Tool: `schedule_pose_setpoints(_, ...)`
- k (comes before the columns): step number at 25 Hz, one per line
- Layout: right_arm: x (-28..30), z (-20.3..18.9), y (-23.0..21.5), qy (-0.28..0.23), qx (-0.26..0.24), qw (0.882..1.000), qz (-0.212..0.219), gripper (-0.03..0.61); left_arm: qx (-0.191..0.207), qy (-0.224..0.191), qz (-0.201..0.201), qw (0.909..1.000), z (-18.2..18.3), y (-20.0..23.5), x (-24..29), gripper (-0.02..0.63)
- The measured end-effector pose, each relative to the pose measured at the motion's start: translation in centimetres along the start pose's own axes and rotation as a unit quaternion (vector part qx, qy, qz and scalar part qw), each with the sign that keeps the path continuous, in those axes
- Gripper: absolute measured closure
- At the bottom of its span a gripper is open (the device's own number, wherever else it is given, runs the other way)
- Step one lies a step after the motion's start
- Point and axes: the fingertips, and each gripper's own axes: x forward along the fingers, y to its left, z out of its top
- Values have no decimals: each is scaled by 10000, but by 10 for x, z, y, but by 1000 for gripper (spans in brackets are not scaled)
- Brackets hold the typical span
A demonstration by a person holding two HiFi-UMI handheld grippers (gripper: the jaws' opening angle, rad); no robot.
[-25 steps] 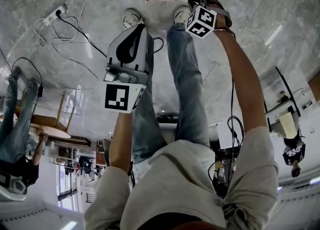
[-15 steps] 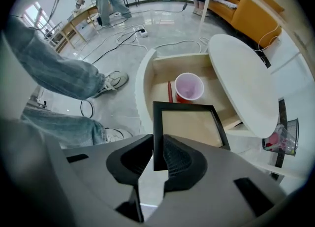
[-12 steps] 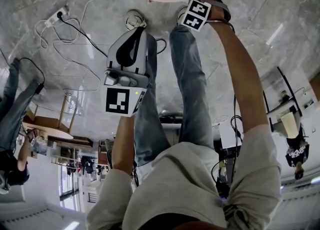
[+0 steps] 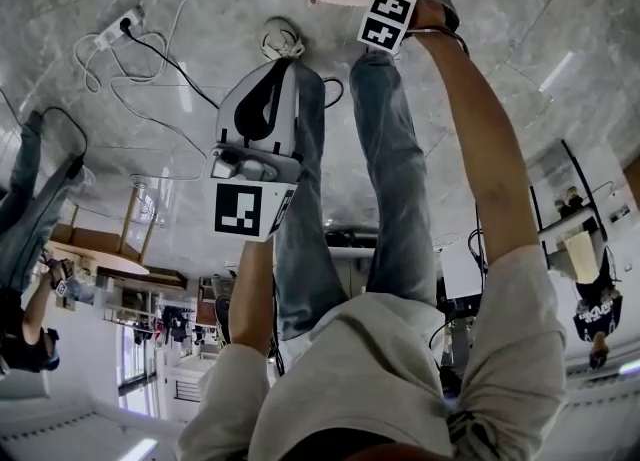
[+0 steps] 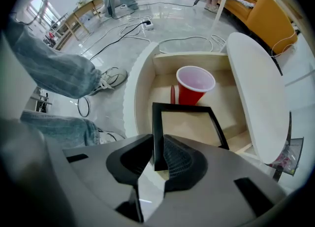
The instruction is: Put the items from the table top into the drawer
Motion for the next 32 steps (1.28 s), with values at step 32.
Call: schedule_pose_setpoints(32,-74,-7,-3,-1082,1241,9824,-882,554,299,-171,-202,9992,36,-40,-6,598)
